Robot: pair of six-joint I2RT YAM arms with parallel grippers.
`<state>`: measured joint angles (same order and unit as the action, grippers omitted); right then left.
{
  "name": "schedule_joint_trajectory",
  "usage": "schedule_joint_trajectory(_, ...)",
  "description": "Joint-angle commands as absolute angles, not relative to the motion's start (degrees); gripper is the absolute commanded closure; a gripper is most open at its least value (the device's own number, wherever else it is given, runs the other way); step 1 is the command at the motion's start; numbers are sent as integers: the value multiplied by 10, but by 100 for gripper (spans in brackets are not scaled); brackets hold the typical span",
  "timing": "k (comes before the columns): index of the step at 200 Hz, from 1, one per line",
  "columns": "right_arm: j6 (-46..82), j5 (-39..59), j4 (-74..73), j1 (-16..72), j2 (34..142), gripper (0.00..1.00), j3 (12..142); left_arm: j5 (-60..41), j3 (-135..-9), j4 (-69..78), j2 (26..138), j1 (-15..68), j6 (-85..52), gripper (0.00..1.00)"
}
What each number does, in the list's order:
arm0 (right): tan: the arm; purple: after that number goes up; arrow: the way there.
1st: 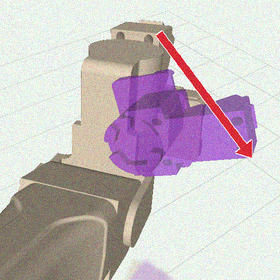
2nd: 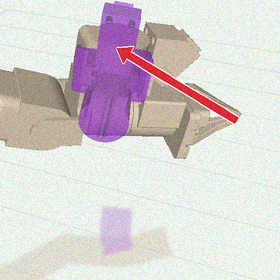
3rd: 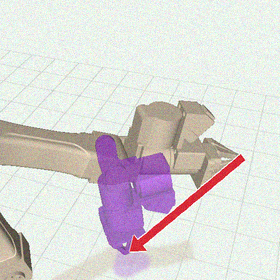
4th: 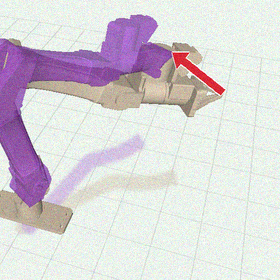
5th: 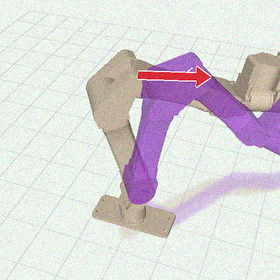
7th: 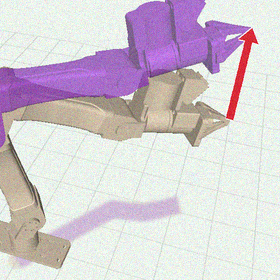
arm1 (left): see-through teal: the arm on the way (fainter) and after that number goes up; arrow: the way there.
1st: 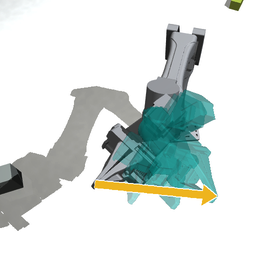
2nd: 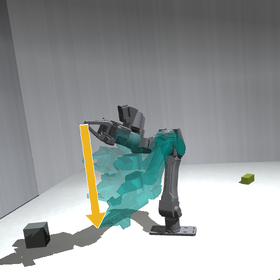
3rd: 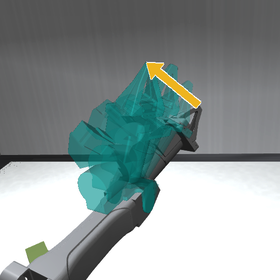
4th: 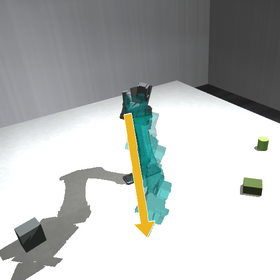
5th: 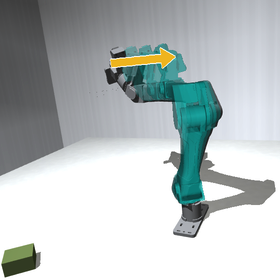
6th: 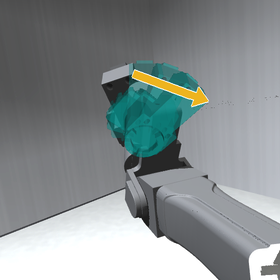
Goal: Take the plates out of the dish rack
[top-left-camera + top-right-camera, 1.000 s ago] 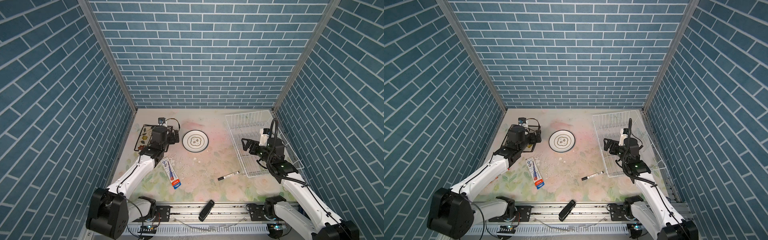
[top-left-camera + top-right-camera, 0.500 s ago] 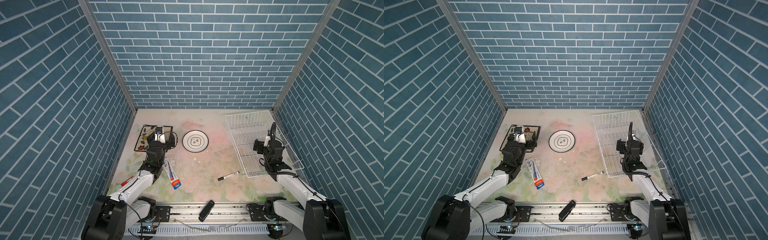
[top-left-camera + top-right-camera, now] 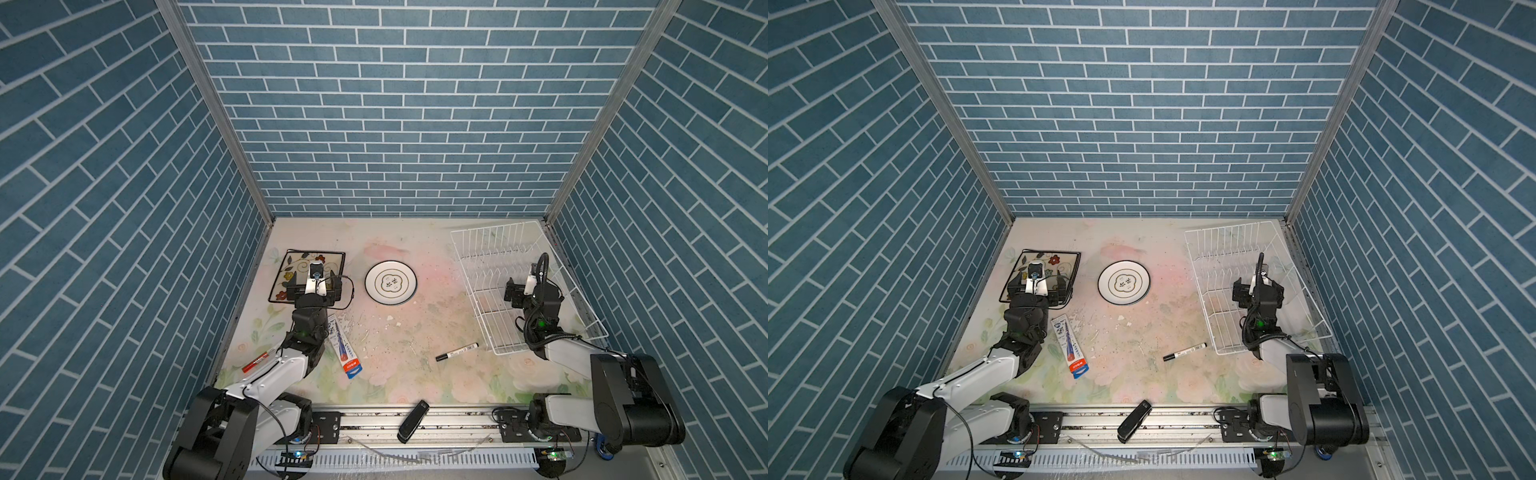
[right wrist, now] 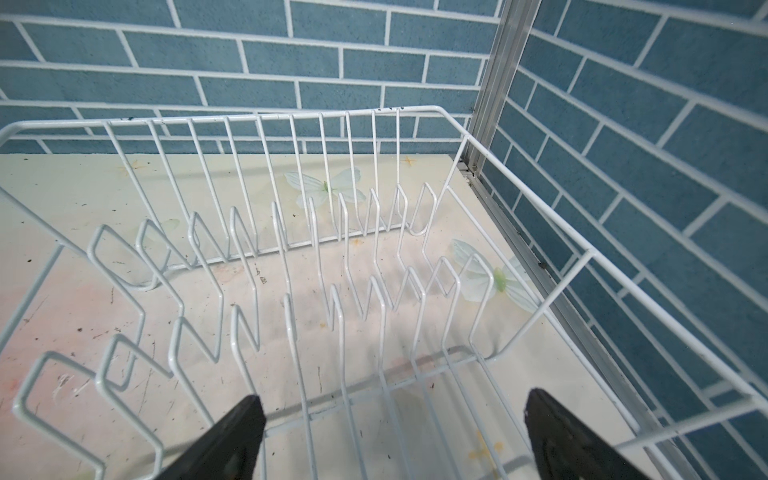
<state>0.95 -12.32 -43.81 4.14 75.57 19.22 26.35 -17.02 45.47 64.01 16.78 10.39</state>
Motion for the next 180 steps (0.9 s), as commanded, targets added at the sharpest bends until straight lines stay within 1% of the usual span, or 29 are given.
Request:
schedule_joint_trajectory(1,-11,-102,-511,35,776,2,171,278,-158,477,672,163,110,0)
schedule_joint_trajectory(23,-9,-99,-570,32,795,2,148,281,-142,528,718,156,108,0)
schedule_joint_trajectory(56,-4,-105,-685,28,859,2,118,277,-109,683,815,127,91,0)
schedule_joint_trajectory(74,-9,-93,-705,28,886,2,121,249,-100,755,882,120,93,0)
schedule_joint_trajectory(87,-6,-108,-706,28,894,2,125,220,-93,806,922,120,102,0)
schedule_joint_trajectory(126,-3,-114,-705,28,894,1,125,207,-108,773,915,114,103,0)
schedule_joint_trajectory(139,-1,-119,-690,28,892,1,132,201,-124,728,903,106,93,0)
schedule_joint_trajectory(164,3,-130,-642,27,888,1,155,184,-180,596,882,79,64,0)
schedule_joint_trajectory(180,5,-135,-610,28,887,1,172,183,-199,551,880,66,45,0)
